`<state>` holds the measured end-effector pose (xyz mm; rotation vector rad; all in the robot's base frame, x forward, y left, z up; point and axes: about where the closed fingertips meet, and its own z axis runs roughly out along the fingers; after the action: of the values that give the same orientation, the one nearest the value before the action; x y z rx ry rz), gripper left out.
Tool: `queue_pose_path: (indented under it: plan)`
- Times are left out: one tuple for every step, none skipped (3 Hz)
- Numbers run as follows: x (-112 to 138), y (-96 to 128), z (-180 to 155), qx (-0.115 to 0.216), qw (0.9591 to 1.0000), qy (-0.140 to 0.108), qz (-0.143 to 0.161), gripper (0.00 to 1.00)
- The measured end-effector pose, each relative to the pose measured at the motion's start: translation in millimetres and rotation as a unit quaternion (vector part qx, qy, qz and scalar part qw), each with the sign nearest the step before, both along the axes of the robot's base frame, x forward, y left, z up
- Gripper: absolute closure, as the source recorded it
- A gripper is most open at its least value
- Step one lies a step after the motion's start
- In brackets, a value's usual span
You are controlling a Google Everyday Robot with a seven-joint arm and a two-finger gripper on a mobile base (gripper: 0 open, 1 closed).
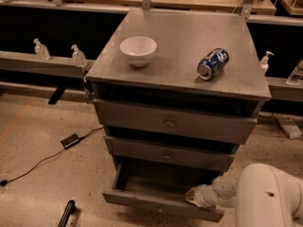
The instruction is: Open bottom drawer
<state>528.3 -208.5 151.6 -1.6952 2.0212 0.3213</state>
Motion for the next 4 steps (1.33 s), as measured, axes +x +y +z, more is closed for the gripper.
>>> queue_pose_path:
  plan:
    - [-6.4, -3.0, 2.7, 0.003, 1.0000, 0.002, -0.003, 1.00]
    - [-6.4, -3.0, 3.2, 0.003, 1.0000, 0.002, -0.003, 1.00]
    - [-6.4, -3.0, 3.4, 0.003, 1.0000, 0.002, -0.003, 1.00]
    - [6.5, -4.2, 5.4, 0.007, 0.9999, -0.008, -0.006, 1.00]
